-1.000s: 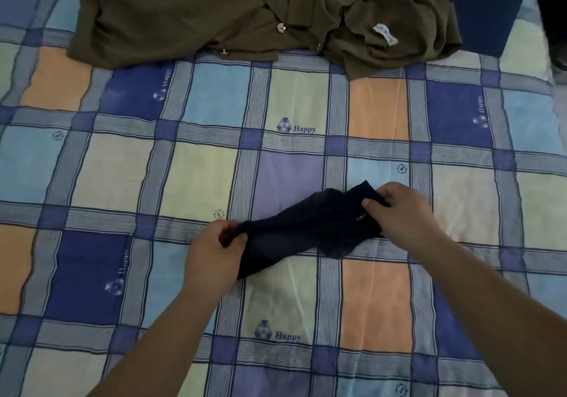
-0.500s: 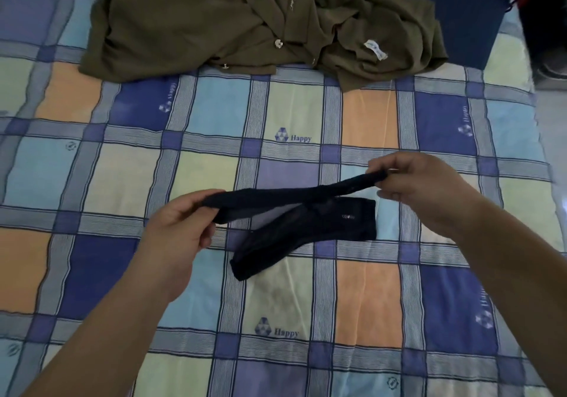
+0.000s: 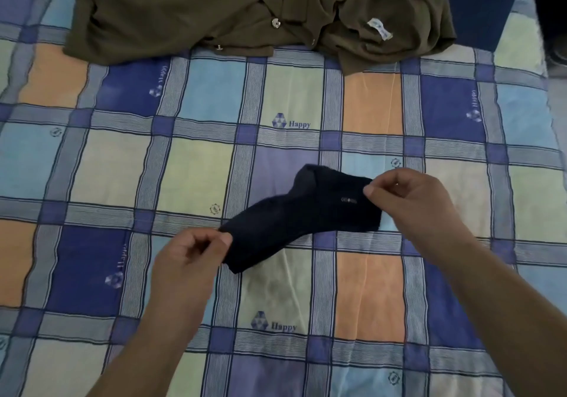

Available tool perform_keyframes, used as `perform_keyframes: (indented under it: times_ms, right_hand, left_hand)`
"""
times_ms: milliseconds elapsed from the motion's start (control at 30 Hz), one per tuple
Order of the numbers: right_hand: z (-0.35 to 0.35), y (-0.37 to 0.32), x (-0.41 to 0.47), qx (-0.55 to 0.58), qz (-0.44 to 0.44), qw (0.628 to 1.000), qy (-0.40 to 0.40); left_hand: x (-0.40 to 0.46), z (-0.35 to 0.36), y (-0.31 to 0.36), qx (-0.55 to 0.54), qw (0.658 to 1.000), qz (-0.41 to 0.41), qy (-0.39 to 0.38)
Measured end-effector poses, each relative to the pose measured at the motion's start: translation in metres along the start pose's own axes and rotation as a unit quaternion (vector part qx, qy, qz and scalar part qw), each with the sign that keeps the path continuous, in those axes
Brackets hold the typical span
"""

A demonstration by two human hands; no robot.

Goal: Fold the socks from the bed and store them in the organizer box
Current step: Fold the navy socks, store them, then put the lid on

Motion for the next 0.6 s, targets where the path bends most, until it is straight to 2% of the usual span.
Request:
perform_keyframes:
  times_ms: [67,133,233,367,533,600]
  right_hand:
    - [0.004,0.014,0.001,-0.056,0.018,0.998,0.015]
    - [0.01,0.027,0.002,-0.103,0.032,0.994,0.016]
    - [0.018,0.036,0.005,-0.186,0.002,0.982,0.018]
    - [0.025,0.042,0.009,-0.228,-0.029,0.972,0.053]
    - [0.024,0.049,0.01,-0.268,0.065,0.958,0.082]
    - [0.025,0.049,0.012,-0.233,0.102,0.965,0.07]
  left_hand:
    - [-0.002,0.013,-0.011,0.129,0.991,0.013,0.011]
    - [-0.002,0.022,-0.02,0.211,0.977,0.027,0.001]
    - [0.0,0.029,-0.031,0.241,0.97,0.035,-0.002]
    - [0.005,0.032,-0.034,0.293,0.955,0.047,-0.001]
    - [0.005,0.035,-0.031,0.292,0.956,0.028,-0.009]
    - [0.006,0.036,-0.032,0.28,0.96,-0.001,-0.022]
Point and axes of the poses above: each hand's wrist, its own x-axis towards the middle knuckle, its own z-axis out of the palm, y = z × x, the point moved 2 cm from there along x, towards the middle knuckle, and after that the axes turned 4 degrees about x, right-handed, at the moved point
